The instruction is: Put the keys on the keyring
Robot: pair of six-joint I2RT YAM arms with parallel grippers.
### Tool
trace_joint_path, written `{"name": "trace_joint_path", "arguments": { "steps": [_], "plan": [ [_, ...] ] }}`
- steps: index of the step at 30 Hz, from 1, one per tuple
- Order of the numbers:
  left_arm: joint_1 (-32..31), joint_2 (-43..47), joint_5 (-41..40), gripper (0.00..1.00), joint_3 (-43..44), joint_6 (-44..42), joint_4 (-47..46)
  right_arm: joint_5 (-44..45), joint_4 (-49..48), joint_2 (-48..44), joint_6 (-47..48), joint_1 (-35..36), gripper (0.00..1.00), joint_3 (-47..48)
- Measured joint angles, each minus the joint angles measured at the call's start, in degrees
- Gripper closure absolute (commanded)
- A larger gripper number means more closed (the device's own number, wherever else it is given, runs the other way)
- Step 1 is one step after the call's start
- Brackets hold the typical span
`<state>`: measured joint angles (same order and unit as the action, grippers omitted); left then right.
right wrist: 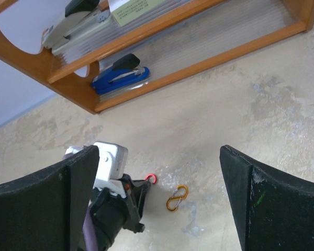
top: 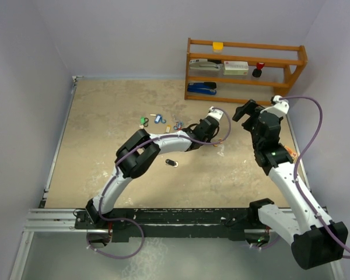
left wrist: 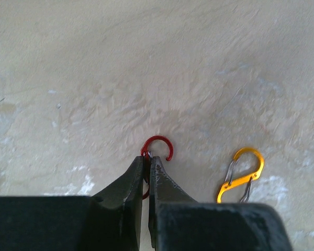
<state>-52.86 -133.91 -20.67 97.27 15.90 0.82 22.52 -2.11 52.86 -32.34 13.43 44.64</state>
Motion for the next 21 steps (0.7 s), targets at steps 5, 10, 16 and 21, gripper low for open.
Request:
{"name": "trace_joint_path", "arguments": {
  "steps": [5, 10, 16, 21],
  "plan": [
    [1.5, 5.7, -0.4, 1.00, -7.4, 1.0, 1.3, -1.6, 0.0, 3.0, 0.2, 0.0, 0.00, 0.0],
    [6.8, 15.1, -0.2, 1.00, -16.0, 2.6, 1.8, -3.6, -0.3, 5.6, 0.4, 0.0, 0.02, 0.0],
    [12.5, 28.6, -1.1, 1.00, -23.6, 3.8, 0.5, -10.2, -0.9, 14.2, 2.9, 0.0, 0.05, 3.0],
    [13.0, 35.4, -2.3, 1.00, -27.6, 4.6, -0.9, -15.2, 0.1, 23.5, 5.1, 3.1, 0.06, 8.3]
  ]
}}
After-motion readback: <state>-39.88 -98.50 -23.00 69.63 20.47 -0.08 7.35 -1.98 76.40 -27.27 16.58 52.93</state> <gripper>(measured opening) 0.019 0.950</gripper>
